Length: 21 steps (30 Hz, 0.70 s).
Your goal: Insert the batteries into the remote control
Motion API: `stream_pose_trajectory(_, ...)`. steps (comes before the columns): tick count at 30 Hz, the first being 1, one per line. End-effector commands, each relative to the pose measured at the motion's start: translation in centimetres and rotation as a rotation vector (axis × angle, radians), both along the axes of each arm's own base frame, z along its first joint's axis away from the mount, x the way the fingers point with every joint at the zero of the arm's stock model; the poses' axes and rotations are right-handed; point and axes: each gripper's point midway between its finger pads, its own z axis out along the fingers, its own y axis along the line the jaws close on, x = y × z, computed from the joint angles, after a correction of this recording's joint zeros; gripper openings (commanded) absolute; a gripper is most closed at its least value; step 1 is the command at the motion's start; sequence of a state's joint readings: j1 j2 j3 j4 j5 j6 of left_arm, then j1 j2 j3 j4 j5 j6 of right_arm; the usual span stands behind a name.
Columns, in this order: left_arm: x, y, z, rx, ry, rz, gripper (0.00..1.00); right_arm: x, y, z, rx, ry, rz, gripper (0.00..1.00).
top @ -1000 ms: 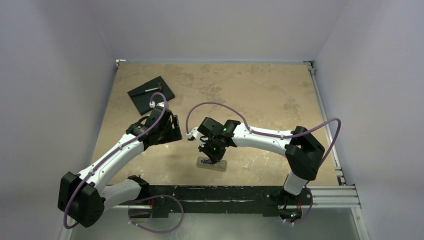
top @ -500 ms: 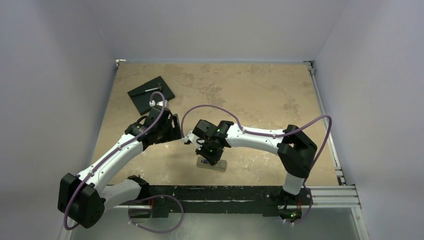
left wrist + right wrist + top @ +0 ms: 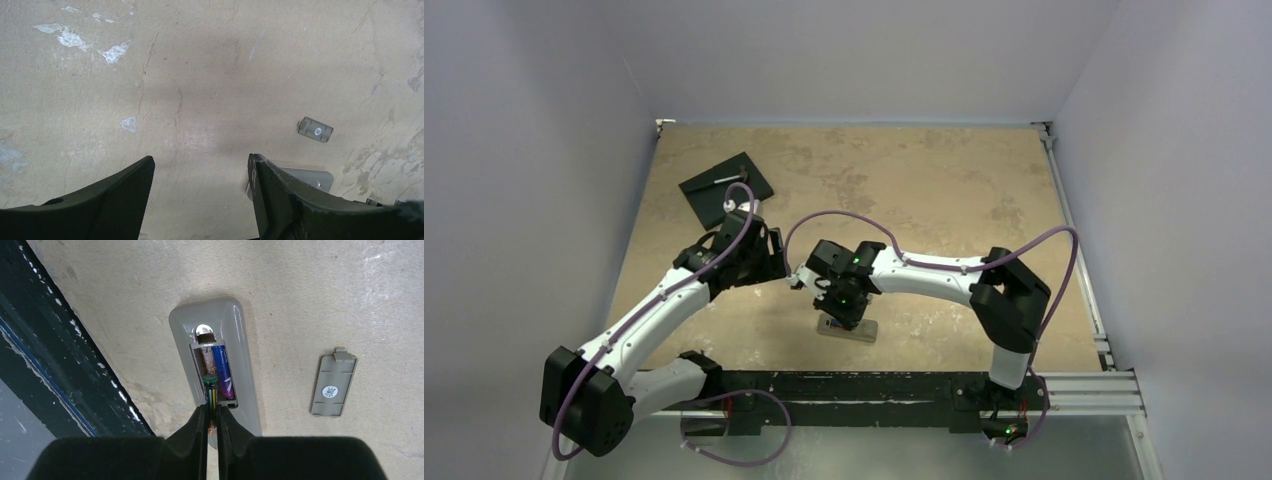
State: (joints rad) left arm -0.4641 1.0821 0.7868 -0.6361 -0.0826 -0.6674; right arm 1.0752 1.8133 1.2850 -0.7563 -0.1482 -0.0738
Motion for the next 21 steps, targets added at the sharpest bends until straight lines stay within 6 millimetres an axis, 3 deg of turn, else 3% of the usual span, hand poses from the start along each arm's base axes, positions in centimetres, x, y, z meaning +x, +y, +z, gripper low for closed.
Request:
stream_pose_trajectory(1, 0.51, -0.1, 0.33, -0.016, -0.036, -0.014, 0.68, 0.47, 1.16, 1.06, 0.029, -0.026, 0.028, 0.15)
stream_pose_trajectory(21, 0.54, -0.09, 0.25, -0.018, -0.034, -0.016, 0.68, 0.2, 1.55, 0.55, 0.023, -0.021, 0.045, 0.3)
